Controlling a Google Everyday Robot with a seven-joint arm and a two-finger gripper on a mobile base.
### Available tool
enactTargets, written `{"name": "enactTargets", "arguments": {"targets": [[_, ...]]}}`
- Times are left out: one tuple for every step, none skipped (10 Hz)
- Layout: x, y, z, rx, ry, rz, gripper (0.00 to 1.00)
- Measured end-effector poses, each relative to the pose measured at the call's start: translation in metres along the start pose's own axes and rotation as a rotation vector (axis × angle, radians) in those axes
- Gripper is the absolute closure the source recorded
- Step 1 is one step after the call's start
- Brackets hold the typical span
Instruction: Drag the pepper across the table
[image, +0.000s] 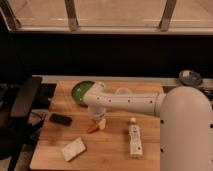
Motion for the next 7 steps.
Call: {"name": "enactTargets", "arguments": {"targets": [[-0.0002,-0.0005,0.0,0.0,0.0,-0.001,0.42],[0.0001,-0.0029,0.0003,-0.003,0.006,-0.006,0.6],[0.0001,-0.0037,0.0002,-0.004,0.009,-0.008,0.63],[-0.0004,-0.0043,0.0001,-0.004,0.01,-0.01,0.63],[-0.0007,-0.0045,-0.0002,-0.004,0.009,-0.011,0.63],[-0.0008,-0.0039,-0.0008,-0.006,0.009,-0.011,0.64],[-0.0008,-0.0037,-0.0007,-0.007,0.009,-0.011,0.68]]}}
